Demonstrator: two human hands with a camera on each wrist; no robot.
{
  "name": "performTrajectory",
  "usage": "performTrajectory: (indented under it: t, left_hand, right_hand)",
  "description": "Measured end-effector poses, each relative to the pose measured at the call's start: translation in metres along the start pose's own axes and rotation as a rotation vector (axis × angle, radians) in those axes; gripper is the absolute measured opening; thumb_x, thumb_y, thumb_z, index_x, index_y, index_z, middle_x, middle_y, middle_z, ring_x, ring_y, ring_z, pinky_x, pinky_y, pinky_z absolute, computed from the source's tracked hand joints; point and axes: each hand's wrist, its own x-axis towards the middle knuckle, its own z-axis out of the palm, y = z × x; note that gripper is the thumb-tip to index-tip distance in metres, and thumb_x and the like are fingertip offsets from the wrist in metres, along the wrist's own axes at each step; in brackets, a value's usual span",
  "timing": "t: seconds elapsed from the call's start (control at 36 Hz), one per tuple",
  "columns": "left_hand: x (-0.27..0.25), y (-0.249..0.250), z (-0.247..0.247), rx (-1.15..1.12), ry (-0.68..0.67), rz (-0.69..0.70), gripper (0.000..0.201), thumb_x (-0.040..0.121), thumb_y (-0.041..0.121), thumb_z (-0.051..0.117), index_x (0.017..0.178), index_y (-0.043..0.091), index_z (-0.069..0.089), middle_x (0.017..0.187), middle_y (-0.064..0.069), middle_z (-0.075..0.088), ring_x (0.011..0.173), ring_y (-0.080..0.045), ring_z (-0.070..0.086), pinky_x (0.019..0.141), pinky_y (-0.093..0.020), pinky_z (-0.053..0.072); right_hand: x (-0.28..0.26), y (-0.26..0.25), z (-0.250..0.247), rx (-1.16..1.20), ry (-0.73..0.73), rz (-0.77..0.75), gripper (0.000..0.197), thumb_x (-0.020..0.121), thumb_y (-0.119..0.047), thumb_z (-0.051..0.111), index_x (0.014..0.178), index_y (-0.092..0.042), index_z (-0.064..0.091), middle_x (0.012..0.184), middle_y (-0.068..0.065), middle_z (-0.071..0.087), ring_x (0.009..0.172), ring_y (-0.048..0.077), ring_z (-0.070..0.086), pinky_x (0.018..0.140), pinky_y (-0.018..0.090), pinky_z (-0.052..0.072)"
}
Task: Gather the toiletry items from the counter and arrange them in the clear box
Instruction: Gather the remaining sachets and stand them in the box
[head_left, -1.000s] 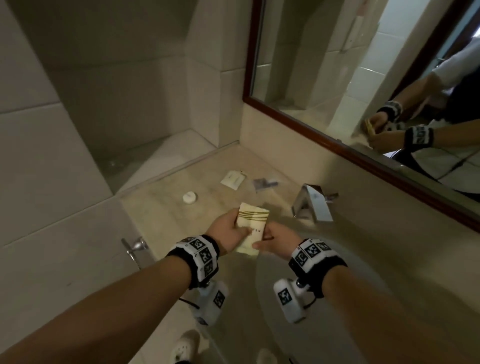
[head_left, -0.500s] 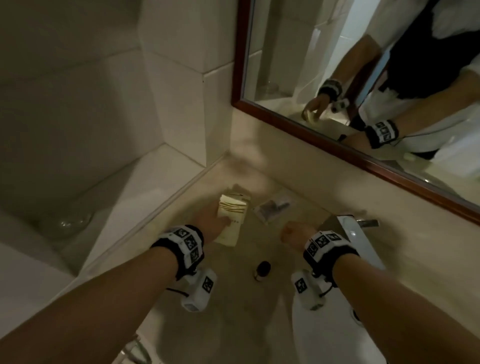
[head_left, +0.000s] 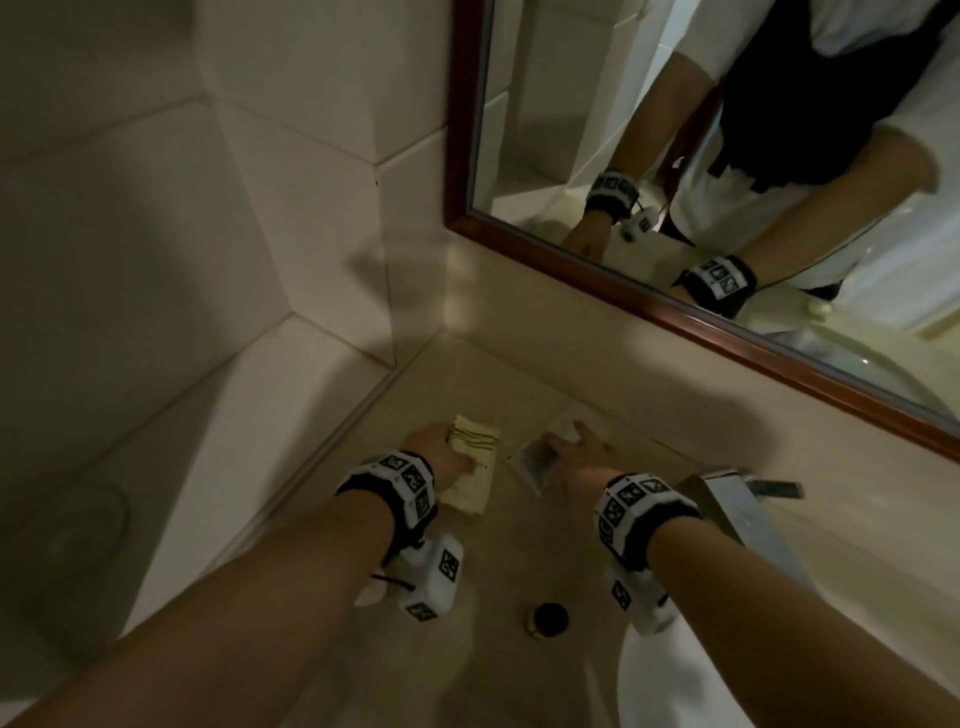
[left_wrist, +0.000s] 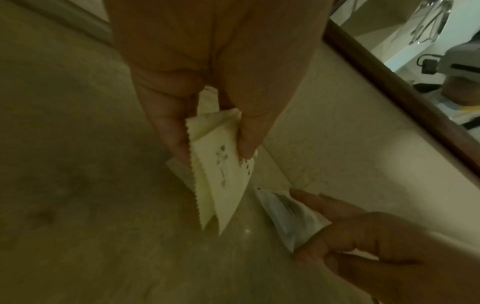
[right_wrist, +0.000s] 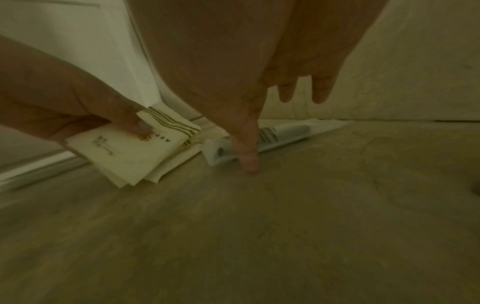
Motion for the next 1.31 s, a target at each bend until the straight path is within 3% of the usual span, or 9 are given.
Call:
performTrajectory:
  t: [0.14,0.31,0.44,0.56,0.67,1.06,1.19,1.25,1.31]
  left_hand:
    - [0.013,0.005,0.009,0.024,0.028,0.015,0.049,0.091,0.029,0.063,0.135,0.012,0.05,0.135,-0.009,0.056,0.12,-0.026,0.055,0.09,-0.027,0.046]
    - [0.016,0.0,0.017,0.062,0.027,0.018,0.056,0.092,0.028,0.061,0.142,0.012,0.042,0.143,-0.008,0.049,0.128,-0.026,0.048,0.102,-0.029,0.04]
    - [0.008,-0.007,0.011,0.052,0.024,-0.006,0.053,0.093,0.028,0.059,0.141,0.013,0.043,0.14,-0.009,0.051,0.124,-0.027,0.051,0.098,-0.029,0.043]
    - [-0.002,-0.01,0.005,0.049,0.022,0.003,0.055,0.093,0.029,0.059,0.142,0.012,0.04,0.141,-0.009,0.049,0.126,-0.027,0.05,0.101,-0.031,0.042]
    - [-0.012,-0.007,0.0,0.027,0.002,0.037,0.055,0.093,0.028,0.059,0.142,0.014,0.04,0.141,-0.007,0.049,0.126,-0.026,0.049,0.098,-0.029,0.041]
    - [-0.077,0.016,0.016,-0.201,0.106,0.179,0.045,0.093,0.018,0.059,0.136,0.012,0.047,0.134,-0.005,0.055,0.117,-0.023,0.054,0.09,-0.027,0.043]
    - [-0.114,0.051,0.042,-0.203,0.079,0.299,0.036,0.092,0.022,0.061,0.127,0.017,0.055,0.121,-0.001,0.064,0.099,-0.018,0.061,0.081,-0.03,0.05]
    - [-0.124,0.059,0.049,-0.238,0.066,0.295,0.036,0.091,0.022,0.063,0.126,0.016,0.056,0.12,-0.002,0.066,0.1,-0.019,0.063,0.082,-0.033,0.054]
    - [-0.139,0.071,0.063,-0.254,0.04,0.328,0.033,0.092,0.017,0.062,0.124,0.013,0.056,0.115,0.001,0.064,0.096,-0.016,0.061,0.069,-0.019,0.05]
  right_hand:
    - [0.009,0.006,0.001,0.016,-0.031,-0.037,0.078,0.084,-0.048,0.057,0.144,-0.052,0.008,0.16,-0.008,-0.015,0.147,0.036,-0.002,0.118,0.053,0.017]
    - [0.01,0.006,0.002,-0.051,-0.061,-0.086,0.051,0.091,-0.04,0.048,0.139,-0.048,0.033,0.16,-0.012,-0.002,0.147,0.033,0.001,0.118,0.054,0.012]
    - [-0.003,-0.002,-0.004,-0.059,-0.068,-0.101,0.046,0.097,-0.036,0.044,0.143,-0.026,0.04,0.159,0.004,0.015,0.146,0.03,0.014,0.12,0.042,0.013]
    - [-0.015,-0.002,-0.007,-0.092,-0.015,-0.081,0.037,0.093,-0.025,0.053,0.129,-0.014,0.056,0.133,0.006,0.054,0.122,0.026,0.053,0.1,0.034,0.043]
    - [-0.034,-0.001,-0.02,-0.155,0.016,-0.124,0.035,0.094,-0.025,0.054,0.126,-0.01,0.056,0.123,0.009,0.061,0.11,0.031,0.06,0.09,0.036,0.051]
    - [-0.149,0.005,-0.035,0.098,0.244,-0.184,0.024,0.091,-0.024,0.058,0.11,-0.011,0.064,0.112,0.011,0.066,0.103,0.029,0.061,0.075,0.026,0.042]
    - [-0.202,0.043,-0.018,0.216,0.417,-0.191,0.014,0.09,-0.03,0.053,0.098,-0.018,0.055,0.087,0.002,0.062,0.071,0.016,0.052,0.05,0.014,0.033]
    - [-0.207,0.053,-0.012,0.273,0.444,-0.183,0.012,0.082,-0.037,0.052,0.077,-0.029,0.045,0.073,-0.001,0.058,0.068,0.021,0.058,0.057,0.025,0.047]
    - [-0.219,0.073,-0.003,0.314,0.483,-0.149,0.02,0.071,-0.04,0.046,0.063,-0.023,0.037,0.068,0.007,0.057,0.065,0.028,0.058,0.062,0.039,0.054]
